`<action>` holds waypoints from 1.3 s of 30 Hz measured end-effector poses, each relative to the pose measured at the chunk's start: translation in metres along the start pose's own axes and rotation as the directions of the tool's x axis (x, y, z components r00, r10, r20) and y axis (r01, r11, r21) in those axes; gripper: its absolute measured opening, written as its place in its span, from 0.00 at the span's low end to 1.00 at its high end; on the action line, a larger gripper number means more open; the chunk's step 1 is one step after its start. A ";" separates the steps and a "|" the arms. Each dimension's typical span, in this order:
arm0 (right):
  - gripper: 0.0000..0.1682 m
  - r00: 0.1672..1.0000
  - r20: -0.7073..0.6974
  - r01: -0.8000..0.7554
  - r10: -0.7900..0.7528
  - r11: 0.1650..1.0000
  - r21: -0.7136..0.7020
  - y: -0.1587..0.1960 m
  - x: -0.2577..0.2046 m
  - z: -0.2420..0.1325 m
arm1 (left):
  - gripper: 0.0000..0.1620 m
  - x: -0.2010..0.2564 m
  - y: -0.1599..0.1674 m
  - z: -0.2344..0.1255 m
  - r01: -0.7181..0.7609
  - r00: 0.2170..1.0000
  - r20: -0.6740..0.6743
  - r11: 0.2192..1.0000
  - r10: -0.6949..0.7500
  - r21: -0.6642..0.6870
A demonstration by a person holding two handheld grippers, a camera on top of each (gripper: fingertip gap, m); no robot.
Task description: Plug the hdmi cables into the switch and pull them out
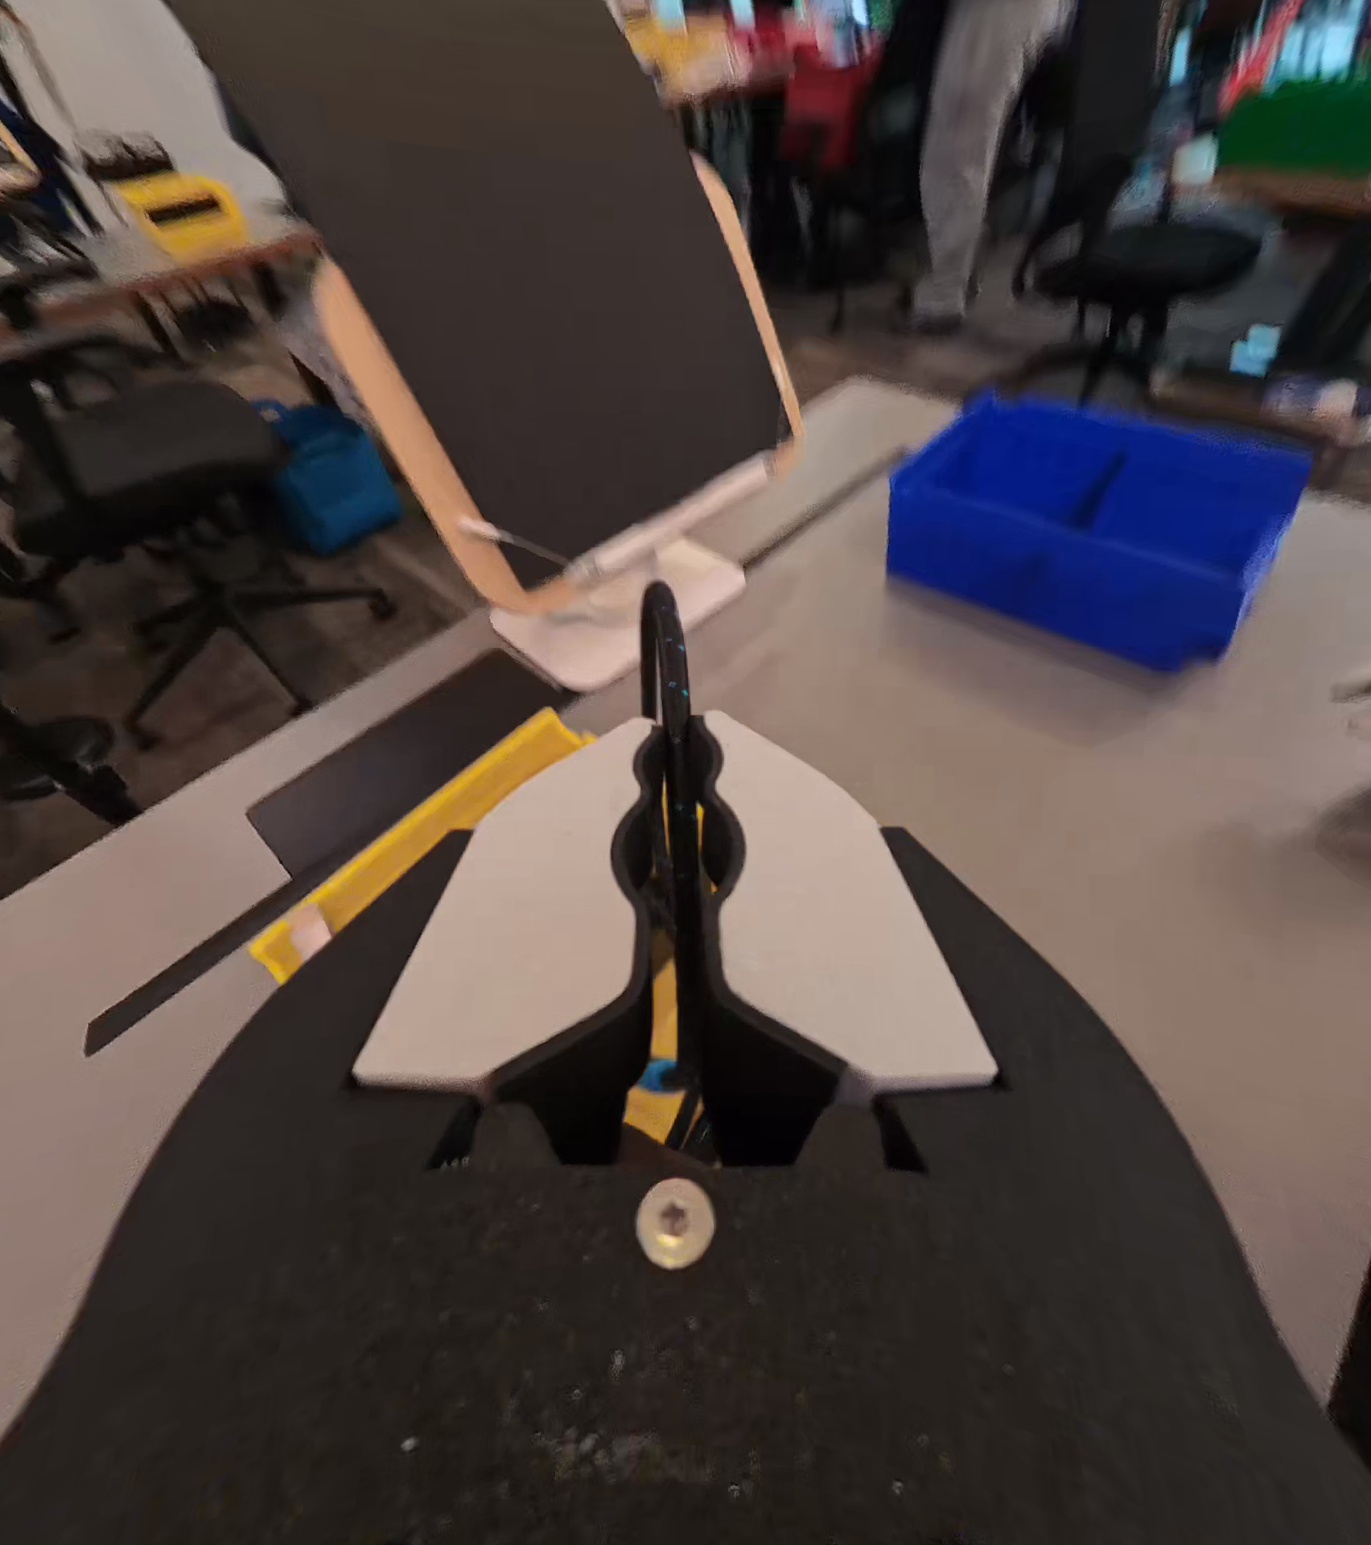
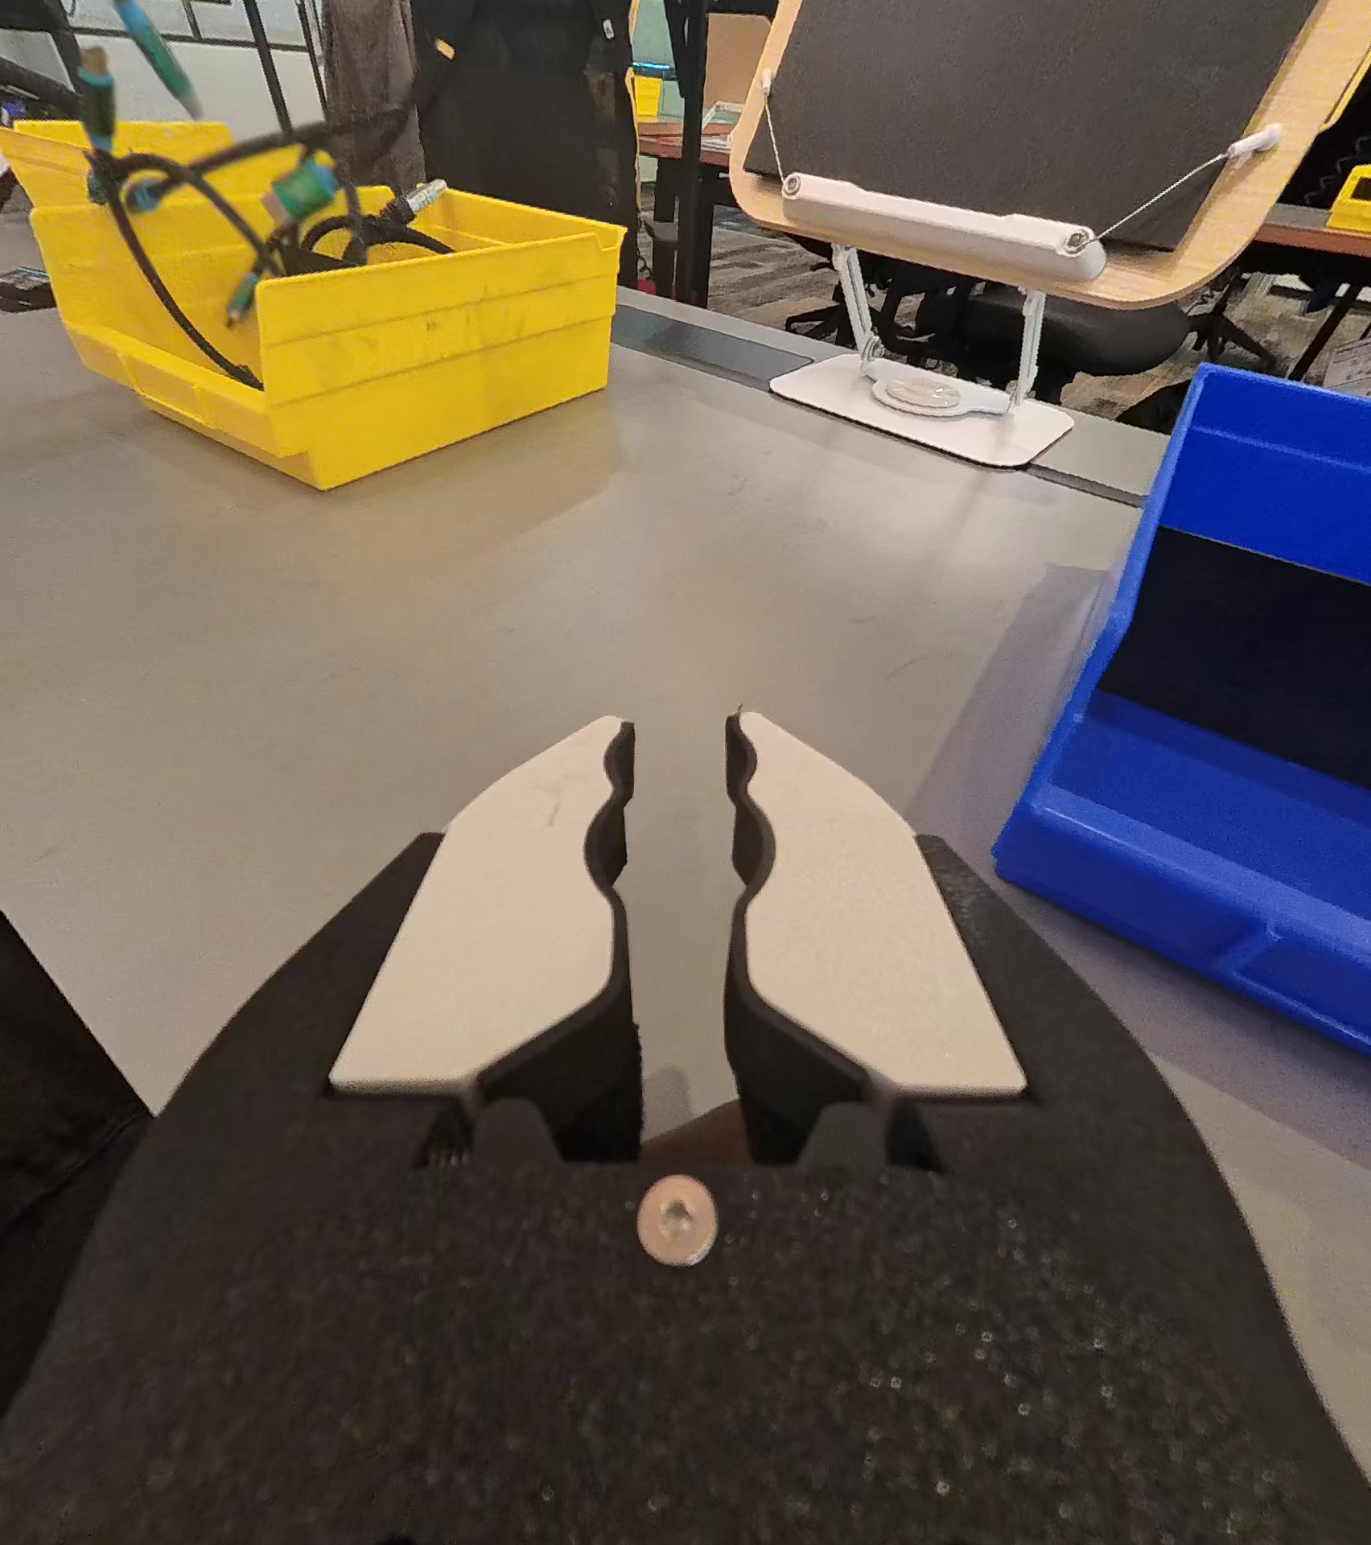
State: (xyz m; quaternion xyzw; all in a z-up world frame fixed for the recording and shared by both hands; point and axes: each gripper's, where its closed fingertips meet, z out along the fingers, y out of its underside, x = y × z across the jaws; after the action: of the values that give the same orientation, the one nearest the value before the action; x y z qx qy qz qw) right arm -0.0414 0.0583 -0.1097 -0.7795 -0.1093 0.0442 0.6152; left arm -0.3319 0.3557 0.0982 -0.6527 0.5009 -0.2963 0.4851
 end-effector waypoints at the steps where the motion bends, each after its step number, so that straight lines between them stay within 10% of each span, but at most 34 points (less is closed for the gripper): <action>1: 0.12 1.000 0.001 0.003 -0.003 1.000 -0.001 0.000 -0.001 0.000 | 0.03 0.004 0.003 0.006 -0.033 0.999 -0.003 0.999 0.033 -0.035; 13: 0.12 1.000 0.013 0.002 -0.002 1.000 0.003 -0.001 -0.003 0.003 | 0.03 -0.028 -0.115 0.004 -0.140 0.968 0.229 0.976 0.099 0.169; 20: 0.12 1.000 0.007 0.001 -0.001 1.000 0.010 -0.002 -0.002 0.000 | 0.03 -0.023 -0.117 0.043 -0.116 0.978 0.187 0.986 0.093 0.118; 27: 0.12 1.000 0.007 -0.004 0.004 1.000 0.014 -0.003 -0.001 0.000 | 0.03 0.110 -0.168 0.064 -0.172 0.974 -0.098 0.945 0.206 0.280; 32: 0.11 0.999 -0.041 0.009 -0.005 0.997 0.079 -0.016 0.006 -0.009 | 0.02 0.246 -0.096 0.121 -0.531 0.819 -0.146 0.830 0.554 0.170; 37: 0.11 0.987 -0.150 -0.024 0.056 0.978 0.206 -0.035 0.037 -0.035 | 0.00 0.316 -0.006 0.152 -0.893 0.448 0.074 0.442 0.891 0.082; 39: 0.10 0.980 -0.174 -0.060 0.100 0.974 0.218 -0.034 0.049 -0.043 | 0.00 0.329 0.019 0.153 -0.907 0.420 0.048 0.418 0.906 0.047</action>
State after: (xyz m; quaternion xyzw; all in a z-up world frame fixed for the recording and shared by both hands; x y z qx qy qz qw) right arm 0.0110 0.0364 -0.0634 -0.7140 -0.0149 0.0082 0.6999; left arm -0.0993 0.0968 -0.0063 -0.2662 0.7599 0.0000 0.5931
